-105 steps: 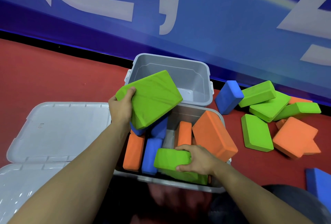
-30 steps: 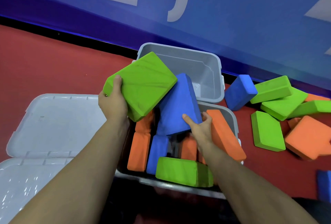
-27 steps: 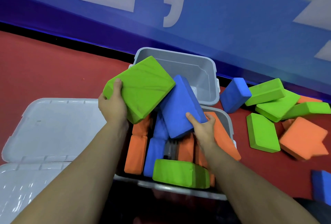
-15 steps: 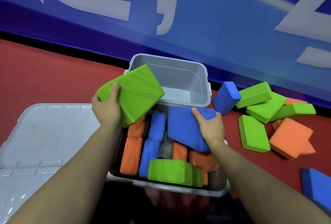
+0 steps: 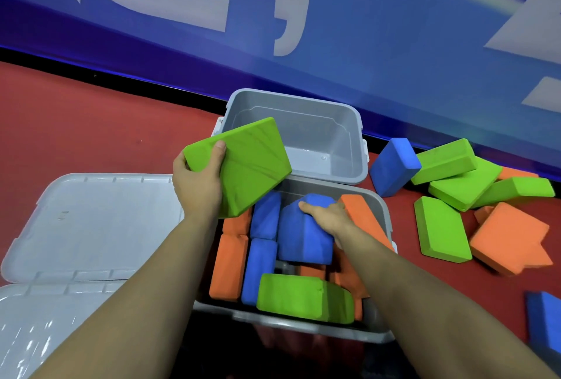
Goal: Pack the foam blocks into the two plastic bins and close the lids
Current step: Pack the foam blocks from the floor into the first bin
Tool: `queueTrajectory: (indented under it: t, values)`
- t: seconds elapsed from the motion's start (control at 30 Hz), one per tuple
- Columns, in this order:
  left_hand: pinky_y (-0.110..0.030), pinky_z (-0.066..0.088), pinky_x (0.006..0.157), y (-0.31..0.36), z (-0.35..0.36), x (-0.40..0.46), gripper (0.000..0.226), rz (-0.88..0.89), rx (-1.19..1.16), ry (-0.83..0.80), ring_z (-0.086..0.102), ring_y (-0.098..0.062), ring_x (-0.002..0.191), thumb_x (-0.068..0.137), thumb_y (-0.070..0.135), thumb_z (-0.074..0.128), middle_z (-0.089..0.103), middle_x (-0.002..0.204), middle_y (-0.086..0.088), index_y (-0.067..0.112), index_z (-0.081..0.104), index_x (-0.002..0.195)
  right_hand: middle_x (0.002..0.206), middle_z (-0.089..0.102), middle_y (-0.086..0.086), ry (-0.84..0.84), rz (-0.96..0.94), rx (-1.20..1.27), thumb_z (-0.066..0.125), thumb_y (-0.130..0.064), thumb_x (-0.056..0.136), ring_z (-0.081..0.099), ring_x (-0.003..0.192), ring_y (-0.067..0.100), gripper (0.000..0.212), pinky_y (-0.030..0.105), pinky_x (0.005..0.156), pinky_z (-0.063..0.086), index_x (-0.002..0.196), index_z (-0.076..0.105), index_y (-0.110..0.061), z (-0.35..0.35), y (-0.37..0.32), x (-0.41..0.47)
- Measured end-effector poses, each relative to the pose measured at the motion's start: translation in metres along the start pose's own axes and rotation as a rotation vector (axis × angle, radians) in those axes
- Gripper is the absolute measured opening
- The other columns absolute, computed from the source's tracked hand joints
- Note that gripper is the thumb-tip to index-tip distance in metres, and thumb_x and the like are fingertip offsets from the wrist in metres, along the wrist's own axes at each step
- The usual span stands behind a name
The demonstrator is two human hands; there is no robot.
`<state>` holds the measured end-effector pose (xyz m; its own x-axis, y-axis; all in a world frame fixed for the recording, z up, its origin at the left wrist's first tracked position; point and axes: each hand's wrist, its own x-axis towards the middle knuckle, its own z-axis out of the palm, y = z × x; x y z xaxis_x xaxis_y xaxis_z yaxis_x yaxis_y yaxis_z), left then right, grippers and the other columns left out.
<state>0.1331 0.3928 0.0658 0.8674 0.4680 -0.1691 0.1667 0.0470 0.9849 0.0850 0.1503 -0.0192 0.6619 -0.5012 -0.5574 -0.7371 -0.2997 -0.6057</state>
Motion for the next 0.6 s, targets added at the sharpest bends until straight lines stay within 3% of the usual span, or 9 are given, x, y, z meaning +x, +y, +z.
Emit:
queueTrajectory:
  t: [0.13, 0.27, 0.4, 0.53, 0.6]
  values:
    - [-0.041, 0.054, 0.099, -0.005, 0.001, 0.003, 0.080, 0.000, 0.001, 0.011, 0.067, -0.013, 0.107, 0.070, 0.060, 0.083, 0.069, 0.118, 0.005, 0.017, 0.059, 0.133, 0.144, 0.054, 0.017, 0.076, -0.012, -0.026, 0.074, -0.075, 0.068, 0.056, 0.128, 0.032, 0.114, 0.037, 0.103, 0.047, 0.143, 0.043, 0.004, 0.012, -0.003, 0.013]
    - [-0.038, 0.053, 0.099, -0.007, 0.001, 0.006, 0.074, -0.002, 0.013, 0.026, 0.066, -0.012, 0.107, 0.074, 0.055, 0.083, 0.068, 0.118, 0.006, 0.018, 0.058, 0.134, 0.145, 0.052, 0.020, 0.094, -0.038, -0.029, 0.074, -0.072, 0.072, 0.052, 0.132, 0.035, 0.113, 0.040, 0.106, 0.044, 0.147, 0.035, 0.003, 0.027, -0.012, 0.028]
    - [-0.039, 0.054, 0.099, -0.010, 0.003, 0.010, 0.076, 0.002, 0.026, 0.026, 0.066, -0.010, 0.107, 0.071, 0.059, 0.083, 0.069, 0.117, 0.008, 0.021, 0.059, 0.132, 0.144, 0.054, 0.021, 0.150, -0.023, -0.021, 0.072, -0.074, 0.073, 0.052, 0.133, 0.037, 0.105, 0.040, 0.105, 0.042, 0.141, 0.042, 0.001, 0.038, -0.024, 0.042]
    - [-0.039, 0.053, 0.100, -0.018, 0.008, 0.011, 0.075, 0.002, 0.078, 0.009, 0.065, -0.010, 0.108, 0.070, 0.060, 0.083, 0.067, 0.118, 0.010, 0.024, 0.058, 0.132, 0.142, 0.057, 0.013, 0.058, -0.030, 0.036, 0.075, -0.079, 0.063, 0.056, 0.129, 0.033, 0.112, 0.043, 0.108, 0.044, 0.142, 0.044, -0.006, 0.053, -0.021, 0.059]
    - [-0.039, 0.052, 0.100, -0.022, 0.010, 0.011, 0.071, 0.002, 0.110, 0.016, 0.064, -0.011, 0.108, 0.072, 0.057, 0.084, 0.066, 0.118, 0.009, 0.025, 0.058, 0.130, 0.132, 0.063, 0.006, -0.002, -0.044, 0.085, 0.079, -0.073, 0.063, 0.062, 0.120, 0.027, 0.103, 0.036, 0.100, 0.049, 0.136, 0.051, -0.007, 0.060, -0.013, 0.061]
